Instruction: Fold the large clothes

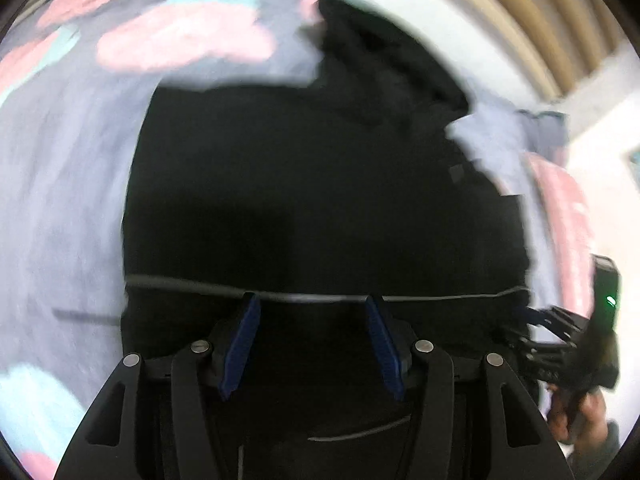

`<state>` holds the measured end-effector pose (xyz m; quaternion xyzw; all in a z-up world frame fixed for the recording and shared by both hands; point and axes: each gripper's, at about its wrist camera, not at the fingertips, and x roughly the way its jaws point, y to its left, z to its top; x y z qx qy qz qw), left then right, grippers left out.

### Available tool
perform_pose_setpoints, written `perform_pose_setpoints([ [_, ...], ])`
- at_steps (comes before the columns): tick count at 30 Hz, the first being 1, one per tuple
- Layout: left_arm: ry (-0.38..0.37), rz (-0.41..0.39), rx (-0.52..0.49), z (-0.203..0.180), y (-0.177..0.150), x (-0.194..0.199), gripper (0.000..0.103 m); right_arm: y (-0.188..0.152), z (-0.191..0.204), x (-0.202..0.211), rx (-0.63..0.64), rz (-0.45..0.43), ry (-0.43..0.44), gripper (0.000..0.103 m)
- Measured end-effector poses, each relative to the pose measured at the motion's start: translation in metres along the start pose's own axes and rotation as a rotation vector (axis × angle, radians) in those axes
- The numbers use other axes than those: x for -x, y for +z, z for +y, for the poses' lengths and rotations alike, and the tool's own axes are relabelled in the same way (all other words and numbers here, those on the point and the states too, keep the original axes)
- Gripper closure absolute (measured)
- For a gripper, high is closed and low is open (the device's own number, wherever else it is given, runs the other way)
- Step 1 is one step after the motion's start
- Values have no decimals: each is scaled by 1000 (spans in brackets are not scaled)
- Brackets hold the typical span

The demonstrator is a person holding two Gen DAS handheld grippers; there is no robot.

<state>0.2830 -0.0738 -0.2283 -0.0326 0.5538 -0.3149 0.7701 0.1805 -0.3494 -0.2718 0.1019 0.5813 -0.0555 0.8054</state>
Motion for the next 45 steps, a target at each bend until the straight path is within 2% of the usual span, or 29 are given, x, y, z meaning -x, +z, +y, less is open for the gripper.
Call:
perform_pose_setpoints([
  [2, -19, -93, -22, -6, 21, 23, 47, 14, -14, 24, -34, -84, 59, 37],
  [3, -20, -141, -21, -7, 37, 31, 47, 22, -22, 32, -53, -125, 62, 37],
  [6, -29, -196, -12, -2, 90, 25, 47, 60, -50, 41, -131, -227, 30, 37],
  [8, 4, -218, -14, -3, 127, 11, 47, 90, -61, 42, -183, -278, 15, 37],
  [11, -27, -230, 10, -5, 182, -15, 47, 152, -85, 35, -257, -342, 60, 36],
  [14, -20, -220, 20, -9, 220, -42, 47, 201, -95, 24, -277, -366, 51, 36],
  [16, -21, -177, 25, -9, 240, -61, 47, 221, -98, 7, -278, -357, 38, 36],
  [19, -32, -124, 8, -13, 251, -88, 47, 245, -105, -23, -292, -319, 50, 36],
  [20, -3, -115, 3, -13, 253, -100, 47, 247, -110, -28, -299, -306, 42, 36],
  [21, 51, -96, 0, -13, 260, -116, 47, 260, -112, -46, -304, -268, 33, 42],
  [22, 75, -83, 4, -10, 263, -123, 47, 263, -116, -57, -301, -236, 45, 53],
  [23, 103, -72, 23, -5, 267, -132, 47, 270, -117, -72, -288, -187, 72, 84],
  [24, 121, -79, 53, 3, 271, -136, 47, 271, -118, -78, -279, -166, 65, 90],
  [26, 72, -172, 144, 27, 271, -116, 62, 263, -125, -56, -256, -258, 99, 95],
  [27, 15, -207, 196, 39, 269, -103, 62, 256, -128, -44, -248, -303, 119, 95],
  [29, -154, -245, 301, 65, 256, -80, 62, 238, -134, -24, -240, -386, 185, 95],
  [30, -150, -244, 295, 68, 248, -78, 62, 235, -133, -27, -237, -386, 182, 95],
  [31, -122, -229, 286, 68, 244, -82, 61, 234, -128, -44, -217, -342, 134, 95],
  [32, -72, -175, 288, 71, 238, -98, 61, 236, -125, -65, -205, -281, 93, 96],
  [33, -46, -111, 299, 76, 233, -115, 61, 236, -126, -88, -218, -217, 92, 95],
  [34, -41, -57, 322, 84, 226, -133, 60, 236, -131, -110, -250, -157, 141, 95],
  [35, -61, -70, 317, 90, 219, -142, 60, 235, -135, -120, -285, -137, 173, 95],
  [37, -67, -81, 284, 87, 219, -138, 59, 237, -141, -117, -316, -145, 196, 89],
  [39, -55, -82, 216, 78, 222, -126, 59, 236, -144, -108, -328, -135, 190, 67],
  [40, -39, -93, 169, 74, 223, -117, 60, 234, -146, -98, -323, -134, 172, 63],
  [43, 29, -129, 32, 61, 213, -75, 59, 226, -147, -60, -285, -210, 188, 56],
  [44, 36, -142, 8, 62, 212, -65, 59, 225, -147, -46, -275, -246, 194, 50],
  [45, 52, -171, -13, 59, 215, -50, 59, 226, -145, -32, -266, -286, 193, 38],
])
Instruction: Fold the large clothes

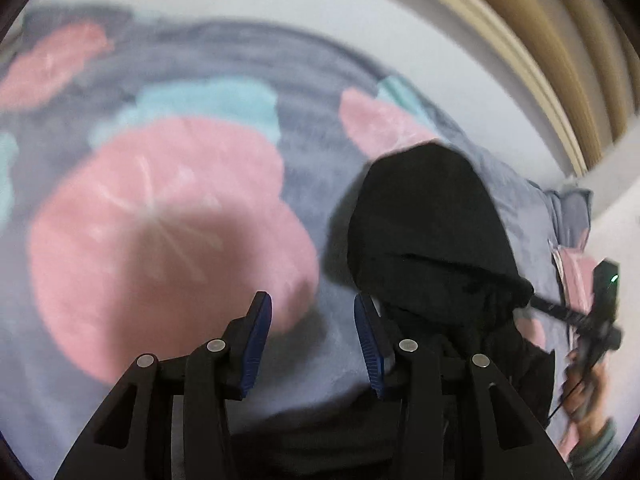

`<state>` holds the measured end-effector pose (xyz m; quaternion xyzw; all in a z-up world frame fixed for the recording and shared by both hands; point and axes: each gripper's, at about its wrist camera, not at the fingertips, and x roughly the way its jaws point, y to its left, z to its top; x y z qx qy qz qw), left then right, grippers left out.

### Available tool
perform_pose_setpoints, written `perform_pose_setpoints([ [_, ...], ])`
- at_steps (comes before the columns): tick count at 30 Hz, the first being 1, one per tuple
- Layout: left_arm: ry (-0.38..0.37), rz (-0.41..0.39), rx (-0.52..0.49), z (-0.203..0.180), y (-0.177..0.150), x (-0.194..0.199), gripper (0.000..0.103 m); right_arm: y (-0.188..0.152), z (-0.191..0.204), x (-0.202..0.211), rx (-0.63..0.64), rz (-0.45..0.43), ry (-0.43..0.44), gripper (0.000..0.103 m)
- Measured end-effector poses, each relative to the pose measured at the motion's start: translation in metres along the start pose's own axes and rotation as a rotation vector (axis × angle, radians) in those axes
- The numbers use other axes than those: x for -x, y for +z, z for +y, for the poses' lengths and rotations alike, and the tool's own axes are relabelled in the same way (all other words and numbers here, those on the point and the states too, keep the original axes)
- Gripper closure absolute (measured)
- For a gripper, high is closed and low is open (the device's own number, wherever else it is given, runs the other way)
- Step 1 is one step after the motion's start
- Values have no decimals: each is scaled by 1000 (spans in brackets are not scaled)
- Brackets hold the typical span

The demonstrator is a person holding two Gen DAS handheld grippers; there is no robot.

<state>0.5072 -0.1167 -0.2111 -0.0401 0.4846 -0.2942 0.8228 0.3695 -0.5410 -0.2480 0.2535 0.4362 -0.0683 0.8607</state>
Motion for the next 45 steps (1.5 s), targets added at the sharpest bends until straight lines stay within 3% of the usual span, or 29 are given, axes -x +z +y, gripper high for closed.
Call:
perform_pose_setpoints([
  [2, 10, -68, -20, -5, 19, 20, 58, 9, 13, 20, 22, -85, 1, 24],
  [3, -24, -97, -33, -14, 31, 25, 56, 18, 25, 26, 39, -130, 5, 23],
  [5, -101, -115, -71, -36, 45, 23, 46, 29, 44, 17, 68, -128, 3, 23],
  [8, -134, -30, -81, -56, 52, -15, 46, 36, 65, -23, 117, -72, -47, 23],
  [12, 7, 128, -7, -40, 27, -93, 47, 8, 69, -90, 187, 96, -161, 35],
  [14, 34, 146, 39, -28, 16, -115, 39, -11, 63, -108, 215, 129, -187, 36],
  [15, -7, 132, 88, -17, 11, -119, 39, -14, 61, -108, 219, 121, -190, 36],
  [18, -14, 121, 67, -16, 13, -117, 38, -12, 60, -112, 217, 126, -200, 35],
  [23, -34, 88, -31, -29, 21, -83, 38, -5, 55, -88, 238, 148, -119, 32],
  [25, -53, 45, -69, -31, 33, -61, 38, 8, 48, -58, 232, 97, -57, 32],
  [27, -53, 25, -65, -32, 46, -50, 38, 24, 38, -36, 199, 41, -20, 20],
  [29, -74, 20, -37, -29, 57, -48, 38, 42, 30, -29, 170, 12, -11, 15],
  [32, -131, 57, 19, -24, 71, -65, 38, 59, 21, -53, 134, 78, 19, 15],
  [35, -219, 163, 76, -20, 69, -100, 38, 64, 17, -86, 104, 150, 34, 15],
  [38, -231, 207, 90, -24, 58, -122, 38, 59, 24, -112, 92, 202, 58, 15],
  [40, -235, 197, 78, -24, 53, -124, 41, 55, 25, -137, 76, 288, 75, 25],
  [41, -251, 185, 71, -24, 50, -122, 52, 52, 28, -141, 87, 298, 71, 34],
  [43, -271, 170, 41, -26, 46, -116, 70, 47, 41, -129, 160, 254, 86, 61],
  [45, -275, 138, -14, -33, 42, -100, 79, 43, 55, -103, 230, 206, 95, 71],
])
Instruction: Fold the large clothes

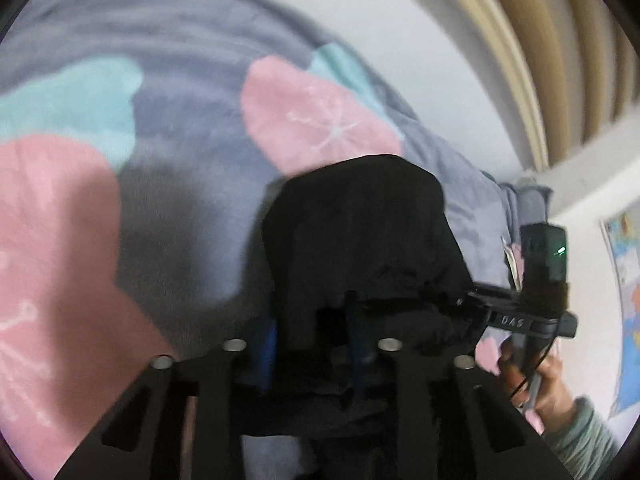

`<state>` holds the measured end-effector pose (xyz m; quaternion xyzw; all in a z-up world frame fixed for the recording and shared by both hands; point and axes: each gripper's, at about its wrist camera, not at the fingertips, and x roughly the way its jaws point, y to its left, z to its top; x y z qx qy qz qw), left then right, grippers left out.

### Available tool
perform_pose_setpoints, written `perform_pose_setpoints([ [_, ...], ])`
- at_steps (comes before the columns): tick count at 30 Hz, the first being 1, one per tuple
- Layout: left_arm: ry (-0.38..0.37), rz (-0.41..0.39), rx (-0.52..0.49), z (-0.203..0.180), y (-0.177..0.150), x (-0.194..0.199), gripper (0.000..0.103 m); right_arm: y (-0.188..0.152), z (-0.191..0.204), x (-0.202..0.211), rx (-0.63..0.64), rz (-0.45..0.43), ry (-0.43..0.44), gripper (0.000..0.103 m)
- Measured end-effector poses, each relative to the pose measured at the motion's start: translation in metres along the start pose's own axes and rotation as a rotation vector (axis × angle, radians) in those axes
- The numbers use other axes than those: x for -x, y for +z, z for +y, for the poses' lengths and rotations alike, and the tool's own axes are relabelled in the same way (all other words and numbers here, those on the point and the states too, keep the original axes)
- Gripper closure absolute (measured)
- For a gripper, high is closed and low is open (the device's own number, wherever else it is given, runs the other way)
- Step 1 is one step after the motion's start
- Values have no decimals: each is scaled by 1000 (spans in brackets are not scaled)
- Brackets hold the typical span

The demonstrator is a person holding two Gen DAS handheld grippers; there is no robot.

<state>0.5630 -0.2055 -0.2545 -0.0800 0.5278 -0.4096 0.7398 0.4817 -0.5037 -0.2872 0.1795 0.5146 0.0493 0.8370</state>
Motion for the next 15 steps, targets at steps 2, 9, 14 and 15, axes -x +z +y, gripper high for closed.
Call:
perform_pose_setpoints([
  [2, -22, -36, -66, -16, -8, 24, 83, -12, 20, 29, 82, -63, -26, 74],
  [9, -93, -163, -220, -75, -67, 133, 83, -89, 84, 148, 234, -266, -55, 77],
  [14, -68, -212, -317, -120, -130, 191, 83, -164, 134, 210, 287, -370, -123, 77],
  [15, -64, -214, -320, -123, -141, 199, 83, -183, 144, 220, 302, -378, -143, 76],
])
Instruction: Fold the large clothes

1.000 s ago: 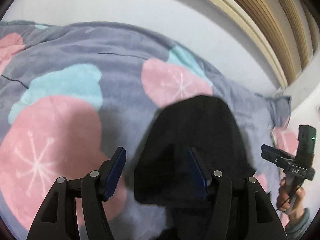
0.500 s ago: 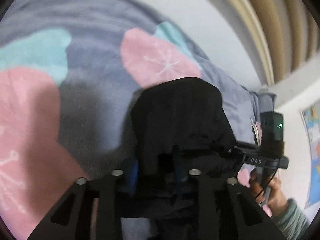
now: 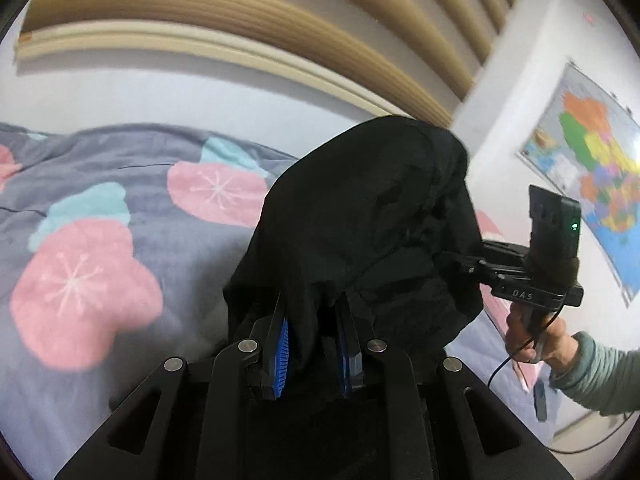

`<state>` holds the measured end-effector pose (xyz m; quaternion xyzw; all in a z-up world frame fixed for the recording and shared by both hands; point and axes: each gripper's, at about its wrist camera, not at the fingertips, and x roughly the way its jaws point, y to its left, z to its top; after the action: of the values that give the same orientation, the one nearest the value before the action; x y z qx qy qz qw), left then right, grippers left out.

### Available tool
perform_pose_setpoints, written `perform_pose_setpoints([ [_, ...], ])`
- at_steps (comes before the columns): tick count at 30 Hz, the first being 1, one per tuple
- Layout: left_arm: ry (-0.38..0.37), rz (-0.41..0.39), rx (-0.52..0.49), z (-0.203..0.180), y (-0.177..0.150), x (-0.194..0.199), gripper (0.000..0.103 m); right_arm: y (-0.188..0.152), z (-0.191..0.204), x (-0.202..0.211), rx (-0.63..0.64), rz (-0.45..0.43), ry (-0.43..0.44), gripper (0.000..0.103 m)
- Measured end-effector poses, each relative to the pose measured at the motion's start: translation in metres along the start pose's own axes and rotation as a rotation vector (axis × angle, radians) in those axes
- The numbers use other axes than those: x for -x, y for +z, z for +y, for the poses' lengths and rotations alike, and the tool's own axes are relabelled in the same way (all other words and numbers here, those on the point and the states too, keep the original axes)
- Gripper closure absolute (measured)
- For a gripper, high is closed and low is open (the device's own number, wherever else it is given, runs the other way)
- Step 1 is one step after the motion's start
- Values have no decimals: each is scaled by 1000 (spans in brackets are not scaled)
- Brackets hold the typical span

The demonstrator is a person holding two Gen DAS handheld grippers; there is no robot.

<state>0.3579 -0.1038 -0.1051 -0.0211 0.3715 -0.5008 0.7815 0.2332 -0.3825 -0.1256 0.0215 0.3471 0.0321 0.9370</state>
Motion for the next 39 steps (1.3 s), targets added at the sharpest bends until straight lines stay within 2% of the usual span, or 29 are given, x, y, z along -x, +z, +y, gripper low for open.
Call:
perform_pose_setpoints([
  [3, 19, 7, -13, -32, -37, 36, 83, -28, 26, 41, 24, -11, -35, 72],
  [4, 36, 10, -16, -40, -50, 45, 80, -43, 34, 51, 24, -2, -57, 71],
  [6, 83, 42, -20, -54, -88, 55, 78, -77, 43, 60, -14, 49, -96, 56],
  [9, 120, 166, 80, -45, -148, 41, 78, -122, 42, 53, -100, 171, -112, 55],
  [11, 147, 291, 193, -28, -199, 27, 80, -154, 36, 44, -194, 280, -78, 55],
  [13, 135, 345, 275, -21, -224, 31, 80, -174, 31, 42, -242, 347, -72, 55],
  [16, 145, 305, 262, -29, -215, 57, 80, -166, 27, 54, -261, 342, -59, 55],
  [18, 154, 257, 233, -35, -187, 70, 79, -146, 19, 68, -248, 296, -81, 51],
  [20, 138, 196, 198, -42, -145, 79, 79, -106, 16, 69, -257, 235, -85, 45],
  [23, 103, 128, 162, -46, -85, 65, 78, -59, 18, 60, -287, 165, -59, 44],
  [24, 80, 119, 166, -47, -71, 57, 78, -43, 20, 49, -299, 165, -41, 44],
  [27, 18, 132, 229, -37, -49, 22, 77, -23, 29, 15, -328, 199, -21, 44],
  [29, -24, 194, 327, -17, -55, -11, 77, -35, 40, -5, -329, 274, 7, 44],
  [30, -50, 243, 370, -8, -70, -27, 77, -48, 46, -20, -321, 345, 27, 44],
  [31, -57, 283, 385, -5, -84, -35, 77, -59, 51, -26, -310, 381, 35, 44],
  [33, -41, 364, 390, -1, -121, -44, 77, -96, 65, -32, -259, 452, 65, 44],
  [35, -34, 432, 422, 1, -165, -47, 78, -131, 72, -44, -228, 534, 57, 44],
  [36, -32, 436, 450, 3, -183, -47, 78, -157, 76, -53, -233, 580, 48, 44],
  [37, -39, 413, 485, 5, -199, -46, 78, -171, 76, -58, -244, 576, 45, 44],
  [39, -34, 368, 523, 8, -216, -47, 78, -185, 75, -61, -254, 508, 27, 44],
])
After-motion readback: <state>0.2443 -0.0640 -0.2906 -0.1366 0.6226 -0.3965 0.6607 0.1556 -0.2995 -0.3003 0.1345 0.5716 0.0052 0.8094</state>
